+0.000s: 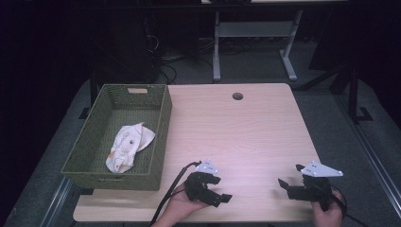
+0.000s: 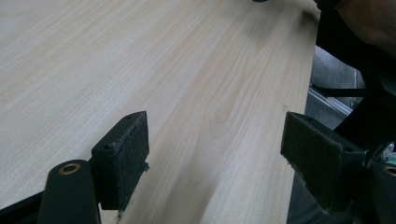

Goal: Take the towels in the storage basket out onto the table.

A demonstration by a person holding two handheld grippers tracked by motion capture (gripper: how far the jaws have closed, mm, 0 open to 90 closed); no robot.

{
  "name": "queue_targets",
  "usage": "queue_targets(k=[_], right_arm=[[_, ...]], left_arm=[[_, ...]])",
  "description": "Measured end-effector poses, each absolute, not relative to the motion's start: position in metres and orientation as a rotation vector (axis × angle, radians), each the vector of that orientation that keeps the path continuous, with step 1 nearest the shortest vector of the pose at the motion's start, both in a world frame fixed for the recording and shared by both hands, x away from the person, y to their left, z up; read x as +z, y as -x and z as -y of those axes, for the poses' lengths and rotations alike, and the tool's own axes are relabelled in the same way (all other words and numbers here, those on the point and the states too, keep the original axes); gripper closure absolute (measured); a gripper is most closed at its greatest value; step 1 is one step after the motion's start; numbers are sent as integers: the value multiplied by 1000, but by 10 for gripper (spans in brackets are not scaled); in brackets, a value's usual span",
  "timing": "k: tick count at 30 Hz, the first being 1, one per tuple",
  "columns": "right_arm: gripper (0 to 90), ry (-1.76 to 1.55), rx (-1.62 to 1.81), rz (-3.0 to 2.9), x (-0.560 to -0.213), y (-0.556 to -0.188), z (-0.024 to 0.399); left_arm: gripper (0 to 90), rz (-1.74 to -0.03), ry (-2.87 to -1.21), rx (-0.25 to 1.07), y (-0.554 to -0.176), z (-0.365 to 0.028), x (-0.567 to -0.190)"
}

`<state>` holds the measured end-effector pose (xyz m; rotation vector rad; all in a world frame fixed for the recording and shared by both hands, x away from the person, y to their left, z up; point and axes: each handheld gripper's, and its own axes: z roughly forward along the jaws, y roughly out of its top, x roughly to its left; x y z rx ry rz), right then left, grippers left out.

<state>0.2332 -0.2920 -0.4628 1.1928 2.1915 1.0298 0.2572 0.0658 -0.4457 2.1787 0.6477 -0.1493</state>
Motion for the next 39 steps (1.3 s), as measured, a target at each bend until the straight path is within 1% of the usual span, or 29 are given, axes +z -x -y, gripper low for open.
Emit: queue_targets(k=[6, 11, 15, 21, 29, 31, 33, 39], right_arm=[[140, -1219, 1019, -2188, -465, -233, 293], [140, -1223, 1029, -2178, -463, -233, 292], [140, -1216, 1020, -2183, -464, -234, 290], [140, -1210, 1020, -2187, -465, -235, 289], [140, -1216, 1037, -2183, -463, -235, 290], [140, -1214, 1041, -2184, -463, -235, 290], [140, -1210, 1043, -2185, -463, -234, 290], [140, -1214, 1048, -2179, -462, -233, 291]], left_arm=[[230, -642, -2173, -166, -262, -65, -436], [229, -610, -2213, -165, -269, -60, -423], [227, -600, -2231, -166, -279, -58, -410], [205, -584, -2257, -229, -301, -56, -394], [202, -564, -2298, -218, -322, -51, -368], [205, -560, -2312, -250, -328, -51, -362], [234, -564, -2312, -287, -334, -54, -357], [230, -568, -2323, -267, -347, -70, -337]])
